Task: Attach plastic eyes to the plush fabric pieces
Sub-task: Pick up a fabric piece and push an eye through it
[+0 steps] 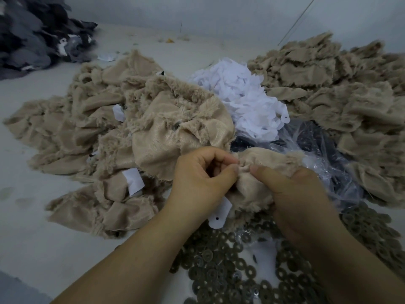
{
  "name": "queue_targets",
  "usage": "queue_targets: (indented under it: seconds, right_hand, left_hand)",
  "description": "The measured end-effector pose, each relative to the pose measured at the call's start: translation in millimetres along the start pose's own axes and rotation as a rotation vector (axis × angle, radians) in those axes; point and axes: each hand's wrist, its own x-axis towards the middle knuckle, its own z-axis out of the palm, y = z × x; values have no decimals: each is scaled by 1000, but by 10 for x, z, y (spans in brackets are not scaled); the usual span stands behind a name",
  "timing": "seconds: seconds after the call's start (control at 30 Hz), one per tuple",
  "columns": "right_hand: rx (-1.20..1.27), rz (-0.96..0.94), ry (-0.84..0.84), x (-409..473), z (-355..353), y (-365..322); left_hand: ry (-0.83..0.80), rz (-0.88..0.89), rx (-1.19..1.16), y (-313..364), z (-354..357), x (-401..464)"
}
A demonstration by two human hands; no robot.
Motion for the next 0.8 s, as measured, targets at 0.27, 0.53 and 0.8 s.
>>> queue_targets:
  seconds: [0.27, 0.53, 0.8]
  right_hand:
    - [199, 64, -2, 7, 15, -27]
    - [175, 110, -72, -47, 72, -36]
    - [98, 20, -86, -81, 56, -39]
  left_hand:
    - [-65, -62, 46, -42, 4, 25]
    - [-28, -84, -86, -47, 0, 30]
    - [-27, -76, -56, -19, 28, 5]
